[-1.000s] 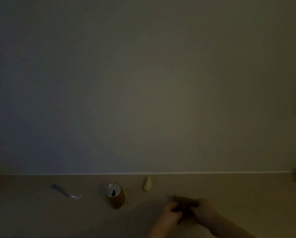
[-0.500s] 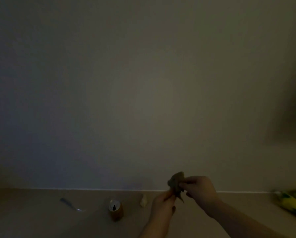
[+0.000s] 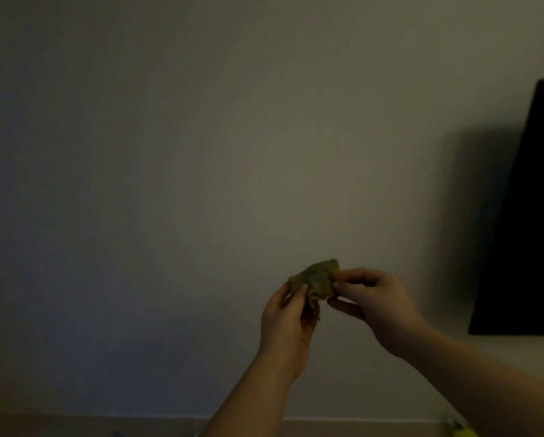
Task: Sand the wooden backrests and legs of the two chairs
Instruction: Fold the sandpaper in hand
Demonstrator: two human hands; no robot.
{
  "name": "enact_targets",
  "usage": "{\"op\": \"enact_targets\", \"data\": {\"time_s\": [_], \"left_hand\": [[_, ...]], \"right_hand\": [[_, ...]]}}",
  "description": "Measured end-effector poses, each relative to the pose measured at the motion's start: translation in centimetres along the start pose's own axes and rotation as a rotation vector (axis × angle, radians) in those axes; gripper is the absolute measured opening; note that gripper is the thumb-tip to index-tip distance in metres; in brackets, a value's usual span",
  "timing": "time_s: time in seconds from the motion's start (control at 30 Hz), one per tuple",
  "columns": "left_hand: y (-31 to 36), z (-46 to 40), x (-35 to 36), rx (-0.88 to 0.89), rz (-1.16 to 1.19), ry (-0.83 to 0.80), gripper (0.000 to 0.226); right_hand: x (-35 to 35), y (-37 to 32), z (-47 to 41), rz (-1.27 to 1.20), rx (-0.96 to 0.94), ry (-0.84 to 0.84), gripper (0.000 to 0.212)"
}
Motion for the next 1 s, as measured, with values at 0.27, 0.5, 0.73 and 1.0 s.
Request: {"op": "enact_targets", "data": {"time_s": [0.27, 0.5, 0.73, 1.0], "left_hand": [[11.7, 5.4, 14.3, 0.180, -0.075, -0.136, 0.031], [18.7, 13.4, 24.0, 0.286, -0.085, -0.277, 0.036], [21.1, 19.8, 28.8, 0.324, -0.145, -0.417, 0.045], [20.1, 24.7, 28.3, 0.228, -0.126, -0.492, 0.039]], "right_hand": [[-3.6, -14.2, 10.3, -0.012, -0.168, 0.015, 0.016], [-6.7, -21.1, 19.6, -0.052, -0.115, -0.141, 0.050], [-10.2, -26.0, 28.4, 0.079, -0.285, -0.081, 0.049], [-12.0, -25.4, 35.4, 0.255, -0.366, 0.040, 0.033]]}}
Point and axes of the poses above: each hand's wrist, its own z-axis away from the middle knuckle, its own x-axis out of the palm, y = z × x, the point moved 7 cm from there along -z, towards the middle knuckle, and after that the axes turned 13 degrees about x, right-handed, at the moved point
